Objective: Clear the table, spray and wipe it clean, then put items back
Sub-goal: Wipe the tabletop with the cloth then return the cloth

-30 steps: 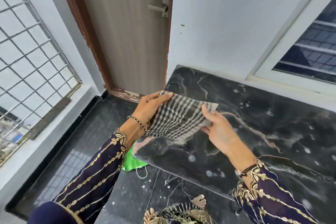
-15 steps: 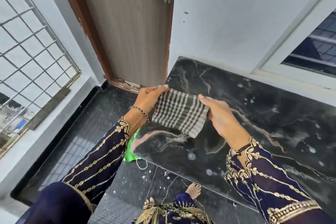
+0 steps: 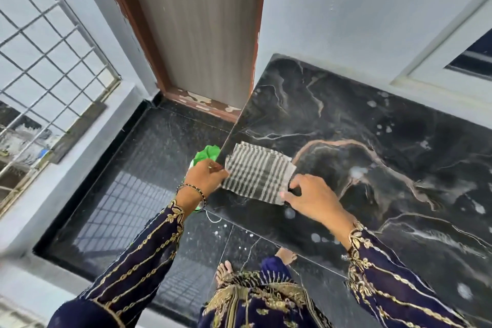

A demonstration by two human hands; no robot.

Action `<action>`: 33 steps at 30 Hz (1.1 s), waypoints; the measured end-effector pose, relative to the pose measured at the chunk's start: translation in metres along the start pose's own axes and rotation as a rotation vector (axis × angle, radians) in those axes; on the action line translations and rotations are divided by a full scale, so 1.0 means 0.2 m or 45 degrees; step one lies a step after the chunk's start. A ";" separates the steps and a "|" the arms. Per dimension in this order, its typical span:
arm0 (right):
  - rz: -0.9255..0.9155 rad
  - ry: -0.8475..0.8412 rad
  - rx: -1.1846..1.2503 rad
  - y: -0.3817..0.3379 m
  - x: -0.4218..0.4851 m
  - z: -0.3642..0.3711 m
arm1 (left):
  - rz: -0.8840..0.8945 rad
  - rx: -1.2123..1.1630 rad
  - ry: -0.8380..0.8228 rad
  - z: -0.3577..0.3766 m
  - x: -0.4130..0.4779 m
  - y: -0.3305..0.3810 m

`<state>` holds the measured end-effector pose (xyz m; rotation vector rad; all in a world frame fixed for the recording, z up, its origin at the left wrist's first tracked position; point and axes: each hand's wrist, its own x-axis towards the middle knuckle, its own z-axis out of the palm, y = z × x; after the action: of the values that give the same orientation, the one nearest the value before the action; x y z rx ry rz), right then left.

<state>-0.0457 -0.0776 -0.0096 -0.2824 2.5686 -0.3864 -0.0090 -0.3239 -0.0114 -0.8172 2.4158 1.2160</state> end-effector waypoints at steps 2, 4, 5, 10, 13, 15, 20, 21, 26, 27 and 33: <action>-0.194 0.052 -0.070 -0.03 0.02 0.01 | -0.021 0.000 0.030 -0.01 0.01 -0.03; -0.505 0.001 -0.159 -0.06 0.10 0.03 | -0.027 -0.016 0.056 -0.02 0.01 -0.05; -0.686 -0.035 -0.232 -0.06 0.15 0.06 | -0.028 -0.032 0.065 -0.02 0.01 -0.06; -0.815 -0.270 -0.572 -0.14 0.41 0.24 | -0.012 -0.044 0.124 -0.07 0.00 -0.17; -0.694 -0.294 -0.562 -0.27 0.42 0.34 | -0.003 -0.095 0.156 -0.11 -0.03 -0.23; -0.717 -0.266 -0.596 -0.33 0.39 0.40 | 0.017 -0.091 0.173 -0.12 -0.05 -0.25; -0.968 -0.106 -0.713 -0.35 0.19 0.61 | 0.000 -0.059 0.130 -0.11 -0.08 -0.25; -1.008 -0.079 -0.712 -0.30 0.14 0.63 | -0.002 -0.063 0.123 -0.10 -0.08 -0.24; -0.873 -0.077 -0.555 0.08 0.00 0.51 | 0.012 -0.046 0.083 -0.09 -0.08 -0.20; -0.766 -0.115 -0.506 0.11 0.02 0.47 | 0.015 -0.043 0.080 -0.09 -0.09 -0.20; -0.402 -0.150 -0.337 -0.09 0.12 0.47 | 0.029 -0.034 0.061 -0.04 -0.13 -0.18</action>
<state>-0.0146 -0.1222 -0.0926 -0.7887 2.4580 -0.1342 0.0335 -0.3394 -0.0166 -0.8377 2.4582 1.2532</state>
